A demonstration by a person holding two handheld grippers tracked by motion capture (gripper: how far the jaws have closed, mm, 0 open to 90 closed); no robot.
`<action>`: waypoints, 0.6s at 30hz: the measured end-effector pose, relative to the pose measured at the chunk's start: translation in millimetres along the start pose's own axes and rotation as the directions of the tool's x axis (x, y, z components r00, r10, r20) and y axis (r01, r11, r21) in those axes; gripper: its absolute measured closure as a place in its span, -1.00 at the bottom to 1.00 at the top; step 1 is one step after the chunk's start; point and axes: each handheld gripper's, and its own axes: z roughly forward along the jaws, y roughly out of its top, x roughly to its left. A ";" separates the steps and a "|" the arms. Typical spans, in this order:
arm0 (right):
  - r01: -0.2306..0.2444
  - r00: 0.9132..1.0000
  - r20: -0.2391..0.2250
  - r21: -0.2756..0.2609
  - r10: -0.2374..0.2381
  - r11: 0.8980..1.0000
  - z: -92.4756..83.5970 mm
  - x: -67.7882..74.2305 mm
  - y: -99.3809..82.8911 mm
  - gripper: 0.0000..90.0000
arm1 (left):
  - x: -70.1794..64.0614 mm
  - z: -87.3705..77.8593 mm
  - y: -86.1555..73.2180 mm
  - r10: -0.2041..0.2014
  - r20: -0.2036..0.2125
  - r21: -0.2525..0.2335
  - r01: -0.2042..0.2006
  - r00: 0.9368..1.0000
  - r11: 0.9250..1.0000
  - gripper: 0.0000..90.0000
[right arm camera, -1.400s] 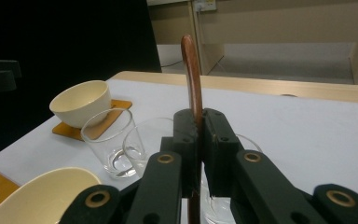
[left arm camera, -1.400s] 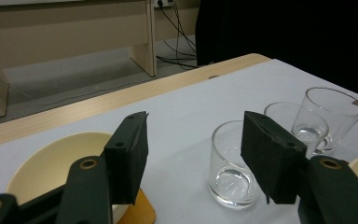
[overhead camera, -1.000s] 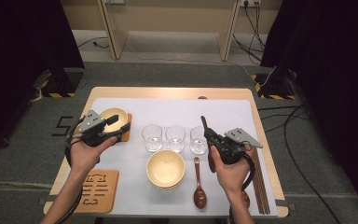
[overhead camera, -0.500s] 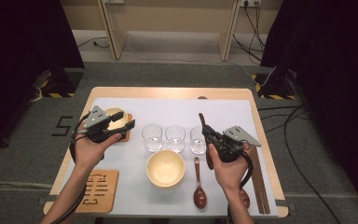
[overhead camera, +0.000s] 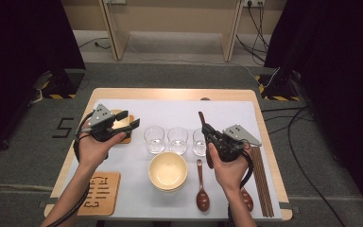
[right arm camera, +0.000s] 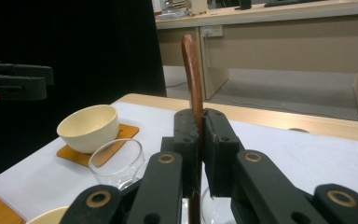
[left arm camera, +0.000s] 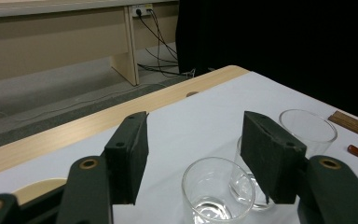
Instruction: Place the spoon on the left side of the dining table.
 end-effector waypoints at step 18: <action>0.009 1.000 -0.014 -0.008 -0.009 1.000 11.0 4.6 6.5 0.88 | -3.3 7.4 8.8 0.006 0.031 -0.008 -0.006 0.999 1.000 -0.09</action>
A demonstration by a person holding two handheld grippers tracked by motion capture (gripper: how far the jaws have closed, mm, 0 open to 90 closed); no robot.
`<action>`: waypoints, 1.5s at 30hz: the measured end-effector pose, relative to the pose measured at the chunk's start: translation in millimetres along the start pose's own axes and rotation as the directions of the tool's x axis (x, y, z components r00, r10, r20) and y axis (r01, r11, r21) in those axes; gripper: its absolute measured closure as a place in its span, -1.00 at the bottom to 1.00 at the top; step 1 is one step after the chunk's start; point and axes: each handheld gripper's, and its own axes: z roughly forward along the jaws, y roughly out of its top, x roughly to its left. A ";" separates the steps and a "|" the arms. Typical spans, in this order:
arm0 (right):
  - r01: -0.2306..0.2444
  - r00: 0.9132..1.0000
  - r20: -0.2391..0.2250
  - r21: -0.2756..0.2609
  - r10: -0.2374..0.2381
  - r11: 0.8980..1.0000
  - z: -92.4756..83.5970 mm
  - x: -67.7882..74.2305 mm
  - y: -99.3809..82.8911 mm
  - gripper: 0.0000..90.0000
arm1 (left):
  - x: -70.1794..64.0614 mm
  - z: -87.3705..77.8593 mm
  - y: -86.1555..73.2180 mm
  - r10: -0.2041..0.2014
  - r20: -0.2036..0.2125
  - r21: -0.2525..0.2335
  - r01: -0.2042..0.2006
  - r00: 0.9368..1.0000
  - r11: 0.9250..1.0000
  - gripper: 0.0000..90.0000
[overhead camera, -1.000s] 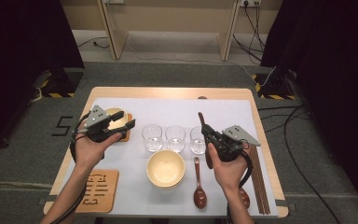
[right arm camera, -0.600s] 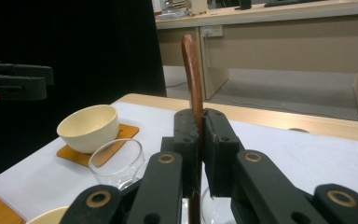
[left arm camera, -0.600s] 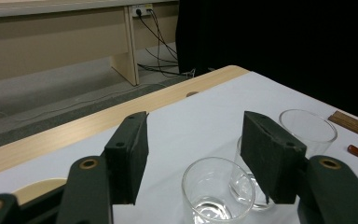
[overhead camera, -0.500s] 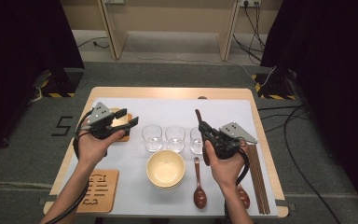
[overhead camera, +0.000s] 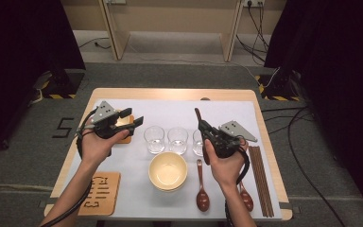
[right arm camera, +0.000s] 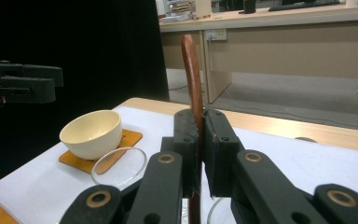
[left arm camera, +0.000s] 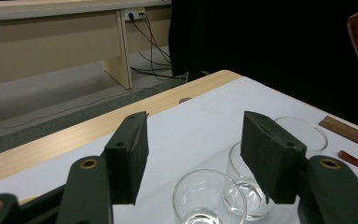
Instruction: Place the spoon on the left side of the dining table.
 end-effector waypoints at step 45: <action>0.028 0.999 -0.035 -0.028 -0.029 0.999 26.2 14.2 14.9 0.88 | -16.3 25.5 27.9 0.025 0.066 -0.025 -0.023 0.998 0.999 -0.08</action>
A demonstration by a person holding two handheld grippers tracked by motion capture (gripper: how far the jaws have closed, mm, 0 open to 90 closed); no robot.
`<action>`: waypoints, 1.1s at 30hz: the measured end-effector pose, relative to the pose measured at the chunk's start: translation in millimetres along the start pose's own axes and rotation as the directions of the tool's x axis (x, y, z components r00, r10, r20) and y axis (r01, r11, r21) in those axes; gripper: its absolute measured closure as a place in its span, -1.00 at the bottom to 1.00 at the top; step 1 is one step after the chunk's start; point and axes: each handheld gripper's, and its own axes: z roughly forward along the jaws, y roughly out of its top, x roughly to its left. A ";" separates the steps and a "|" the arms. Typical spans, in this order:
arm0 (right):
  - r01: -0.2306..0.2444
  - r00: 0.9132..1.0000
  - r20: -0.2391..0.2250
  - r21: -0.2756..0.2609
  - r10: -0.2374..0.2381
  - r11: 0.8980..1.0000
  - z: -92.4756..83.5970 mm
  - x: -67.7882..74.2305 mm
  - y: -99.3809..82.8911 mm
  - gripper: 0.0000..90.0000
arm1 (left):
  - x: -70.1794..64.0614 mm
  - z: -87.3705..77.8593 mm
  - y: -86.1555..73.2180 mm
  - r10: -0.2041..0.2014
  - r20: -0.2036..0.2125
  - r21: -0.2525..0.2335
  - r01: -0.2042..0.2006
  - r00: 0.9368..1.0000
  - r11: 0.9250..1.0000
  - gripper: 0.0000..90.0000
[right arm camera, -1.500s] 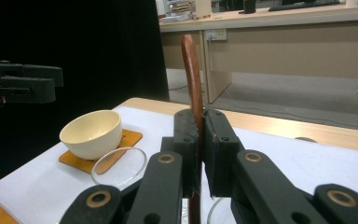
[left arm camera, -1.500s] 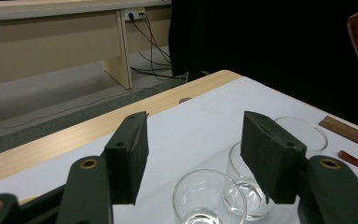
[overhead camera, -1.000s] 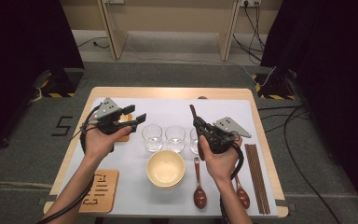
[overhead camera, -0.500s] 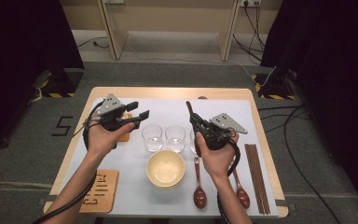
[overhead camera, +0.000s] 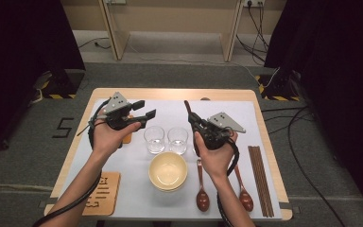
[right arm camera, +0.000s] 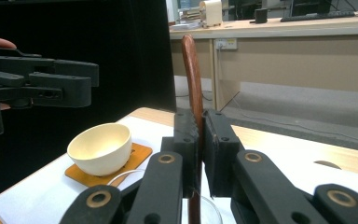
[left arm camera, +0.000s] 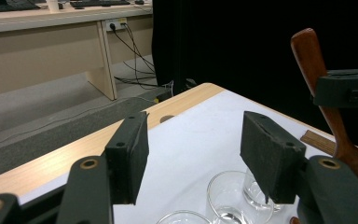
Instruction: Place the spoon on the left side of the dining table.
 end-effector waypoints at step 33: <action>0.009 1.000 -0.004 -0.001 -0.009 1.000 15.3 4.2 3.4 0.88 | -15.1 22.3 16.5 0.017 0.060 -0.014 -0.016 0.998 1.000 -0.07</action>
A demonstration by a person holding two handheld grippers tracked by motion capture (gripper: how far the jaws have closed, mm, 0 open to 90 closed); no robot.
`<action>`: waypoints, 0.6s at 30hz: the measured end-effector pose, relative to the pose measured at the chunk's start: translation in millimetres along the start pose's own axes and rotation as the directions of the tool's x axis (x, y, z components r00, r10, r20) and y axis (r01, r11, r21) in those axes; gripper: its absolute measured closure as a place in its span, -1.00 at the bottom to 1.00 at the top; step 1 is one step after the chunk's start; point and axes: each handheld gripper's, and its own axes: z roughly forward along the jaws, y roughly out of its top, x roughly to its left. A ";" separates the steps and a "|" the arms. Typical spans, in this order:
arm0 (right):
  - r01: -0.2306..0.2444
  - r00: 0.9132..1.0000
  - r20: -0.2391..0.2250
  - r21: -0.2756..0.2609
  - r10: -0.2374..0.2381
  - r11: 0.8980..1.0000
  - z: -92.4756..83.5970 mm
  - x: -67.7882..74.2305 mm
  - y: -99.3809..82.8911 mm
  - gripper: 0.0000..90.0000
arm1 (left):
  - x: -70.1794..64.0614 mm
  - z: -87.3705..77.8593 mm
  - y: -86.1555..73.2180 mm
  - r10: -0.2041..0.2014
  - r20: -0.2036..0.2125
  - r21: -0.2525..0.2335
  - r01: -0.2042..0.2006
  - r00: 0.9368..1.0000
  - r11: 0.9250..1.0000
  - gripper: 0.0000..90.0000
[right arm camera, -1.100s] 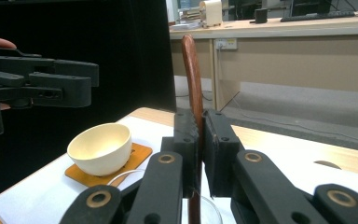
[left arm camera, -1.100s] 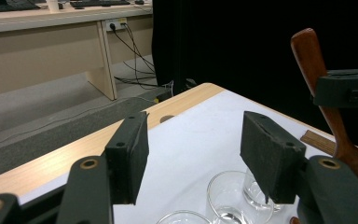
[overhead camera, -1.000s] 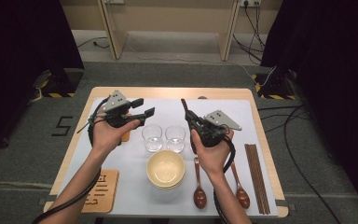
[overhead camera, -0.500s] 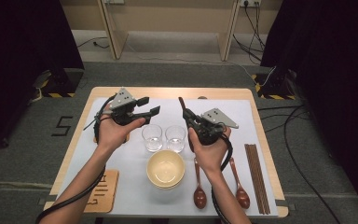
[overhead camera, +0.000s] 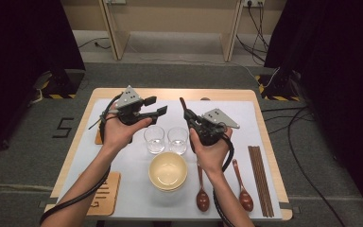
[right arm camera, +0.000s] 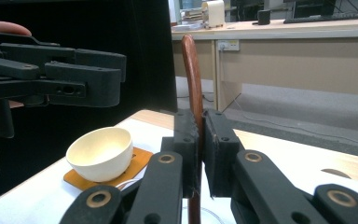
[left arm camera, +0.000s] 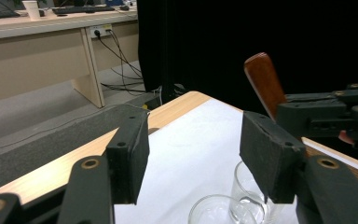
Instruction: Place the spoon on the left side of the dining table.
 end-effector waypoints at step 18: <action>0.006 1.000 -0.013 0.017 -0.006 1.000 10.4 5.7 -1.2 0.88 | -6.9 10.2 8.6 -0.027 0.050 -0.009 0.027 0.998 1.000 -0.02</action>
